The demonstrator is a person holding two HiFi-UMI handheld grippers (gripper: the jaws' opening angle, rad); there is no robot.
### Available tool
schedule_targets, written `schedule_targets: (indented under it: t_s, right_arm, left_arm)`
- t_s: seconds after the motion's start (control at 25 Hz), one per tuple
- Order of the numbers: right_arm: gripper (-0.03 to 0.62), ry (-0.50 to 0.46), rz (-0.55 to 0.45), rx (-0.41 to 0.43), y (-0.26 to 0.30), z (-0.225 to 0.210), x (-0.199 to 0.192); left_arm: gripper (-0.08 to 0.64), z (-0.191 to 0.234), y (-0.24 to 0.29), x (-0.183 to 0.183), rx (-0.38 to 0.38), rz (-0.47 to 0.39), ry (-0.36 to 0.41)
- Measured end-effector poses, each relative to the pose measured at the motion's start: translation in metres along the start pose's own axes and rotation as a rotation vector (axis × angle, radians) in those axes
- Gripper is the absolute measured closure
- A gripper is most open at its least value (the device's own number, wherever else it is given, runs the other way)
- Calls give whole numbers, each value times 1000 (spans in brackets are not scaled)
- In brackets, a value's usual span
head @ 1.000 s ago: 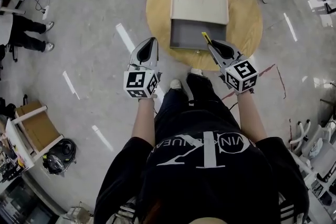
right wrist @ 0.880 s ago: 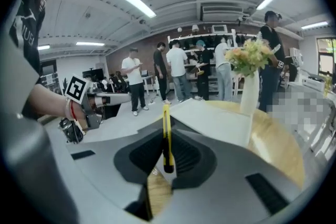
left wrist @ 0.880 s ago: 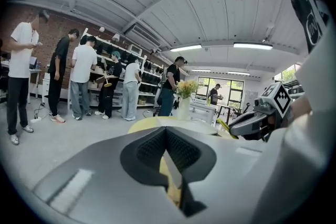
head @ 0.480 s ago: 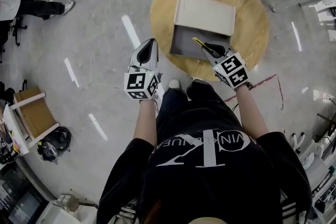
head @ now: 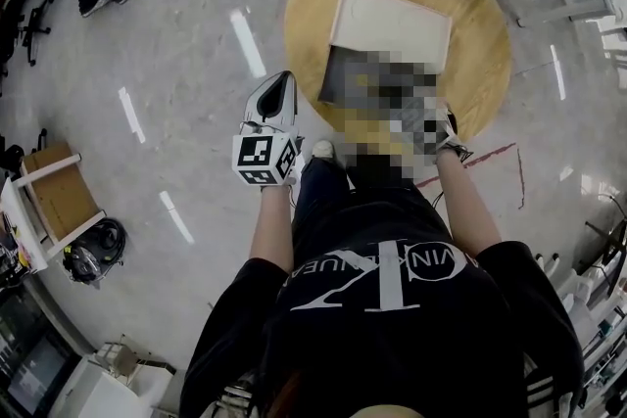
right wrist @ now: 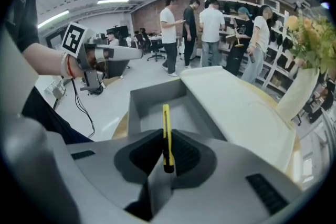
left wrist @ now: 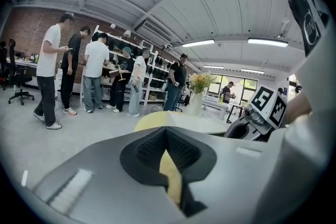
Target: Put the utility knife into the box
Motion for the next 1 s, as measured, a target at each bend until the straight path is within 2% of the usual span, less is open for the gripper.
schedule_targets:
  t_s: [0.56,1.0]
  right_arm:
    - [535,-59,78,59,24,-2,-7]
    - [535,-72,81,66,28,-2,-9]
  left_arm:
    - [554,6,-6,-14,44,30,-32]
    - [554,6,-7,-20,49,42,-45]
Point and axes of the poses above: the fingertips, and each gripper's own axes: y forward along the fingers, z to its left, x out of its top, the point moved 6 cm from there along -y, backward along the fingers, and after that the axes turned 11 degrees about -z, right-handed, at the moved point
